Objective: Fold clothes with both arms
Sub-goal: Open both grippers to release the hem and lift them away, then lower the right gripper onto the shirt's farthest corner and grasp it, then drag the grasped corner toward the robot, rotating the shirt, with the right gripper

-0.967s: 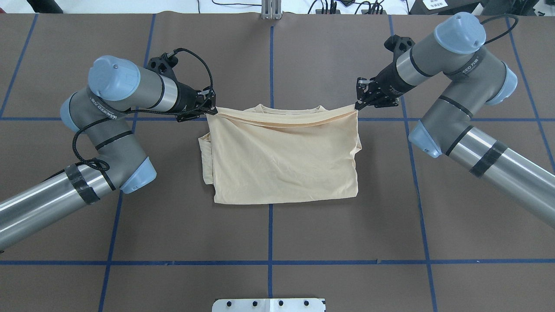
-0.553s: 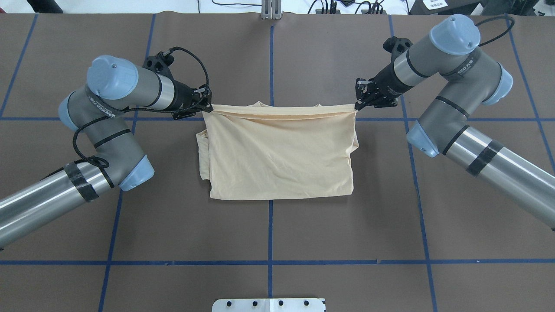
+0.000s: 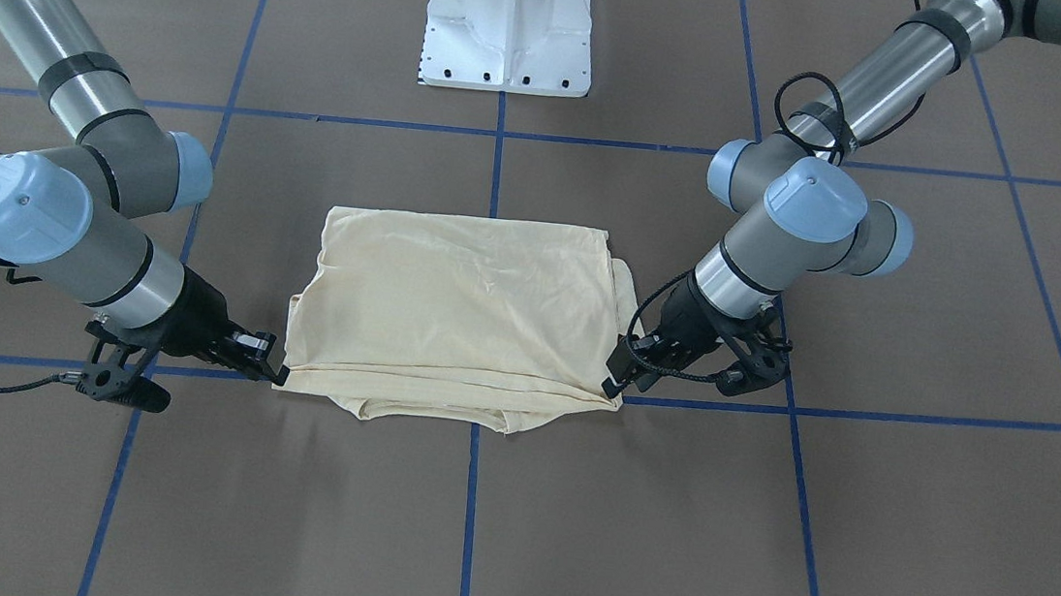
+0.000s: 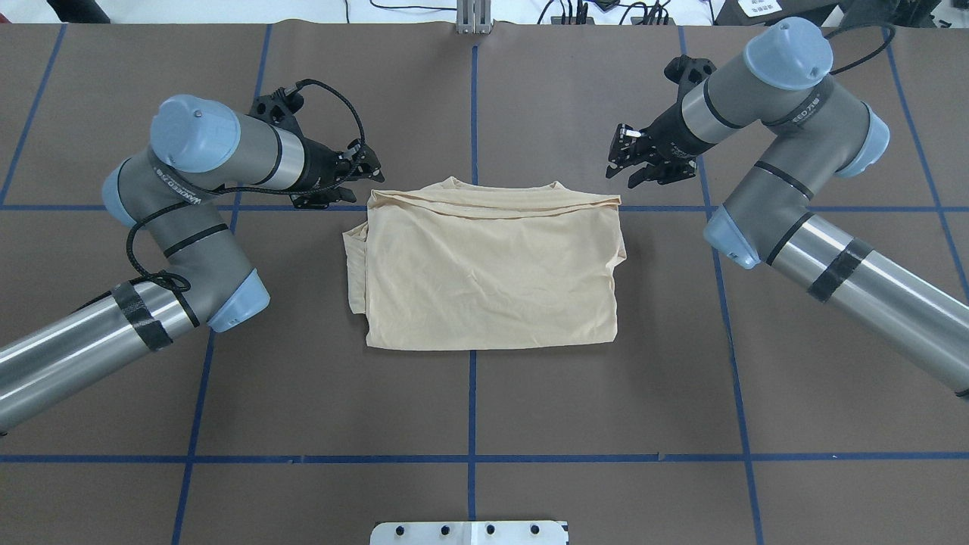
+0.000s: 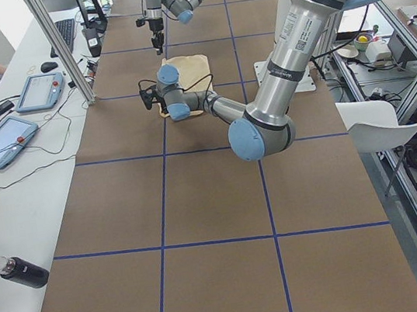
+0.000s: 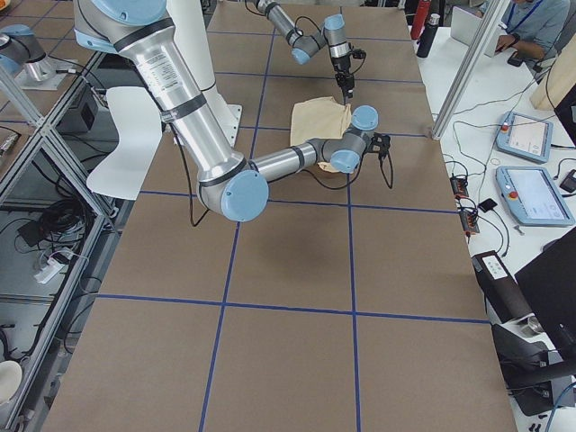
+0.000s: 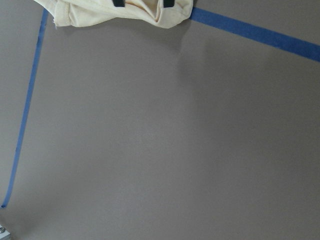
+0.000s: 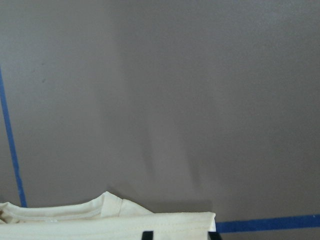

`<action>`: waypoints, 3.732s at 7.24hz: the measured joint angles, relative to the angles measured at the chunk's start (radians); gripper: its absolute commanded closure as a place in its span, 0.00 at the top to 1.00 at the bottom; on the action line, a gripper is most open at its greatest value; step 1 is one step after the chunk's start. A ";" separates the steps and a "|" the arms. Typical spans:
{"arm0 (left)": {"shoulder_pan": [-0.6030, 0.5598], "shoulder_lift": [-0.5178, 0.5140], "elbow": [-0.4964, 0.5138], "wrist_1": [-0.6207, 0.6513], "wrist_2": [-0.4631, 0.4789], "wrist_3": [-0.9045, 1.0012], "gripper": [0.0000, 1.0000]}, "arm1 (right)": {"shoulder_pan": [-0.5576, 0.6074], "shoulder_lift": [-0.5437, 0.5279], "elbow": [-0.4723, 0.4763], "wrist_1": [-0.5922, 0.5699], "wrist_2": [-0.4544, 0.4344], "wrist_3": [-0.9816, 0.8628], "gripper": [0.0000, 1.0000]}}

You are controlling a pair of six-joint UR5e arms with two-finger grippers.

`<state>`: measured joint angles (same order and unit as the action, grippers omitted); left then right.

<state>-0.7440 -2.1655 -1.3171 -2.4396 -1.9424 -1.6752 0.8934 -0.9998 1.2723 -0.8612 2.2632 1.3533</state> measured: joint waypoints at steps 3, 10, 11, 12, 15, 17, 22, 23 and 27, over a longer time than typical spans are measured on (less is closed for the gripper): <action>-0.019 0.002 -0.052 0.008 -0.006 0.001 1.00 | -0.001 0.003 0.003 -0.001 -0.005 0.005 1.00; -0.023 0.016 -0.127 0.014 -0.005 -0.001 1.00 | -0.121 -0.062 0.044 -0.005 -0.048 0.006 0.98; -0.023 0.017 -0.128 0.014 -0.005 -0.001 1.00 | -0.135 -0.063 0.044 -0.005 -0.050 0.006 0.85; -0.023 0.019 -0.129 0.014 -0.004 -0.001 1.00 | -0.141 -0.062 0.044 -0.006 -0.052 0.006 0.58; -0.023 0.025 -0.132 0.014 -0.004 -0.002 1.00 | -0.136 -0.060 0.046 -0.007 -0.045 0.006 0.36; -0.023 0.026 -0.132 0.014 -0.003 -0.003 1.00 | -0.133 -0.059 0.047 -0.007 -0.042 0.006 0.00; -0.023 0.027 -0.133 0.014 -0.001 -0.008 1.00 | -0.118 -0.072 0.084 -0.007 -0.031 0.004 0.00; -0.023 0.027 -0.133 0.014 -0.001 -0.008 1.00 | -0.117 -0.095 0.117 -0.007 -0.024 0.005 0.00; -0.023 0.027 -0.142 0.015 -0.004 -0.009 1.00 | -0.194 -0.315 0.401 -0.006 0.000 0.008 0.00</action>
<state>-0.7670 -2.1384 -1.4592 -2.4248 -1.9460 -1.6843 0.6994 -1.3146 1.6734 -0.8668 2.2632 1.3616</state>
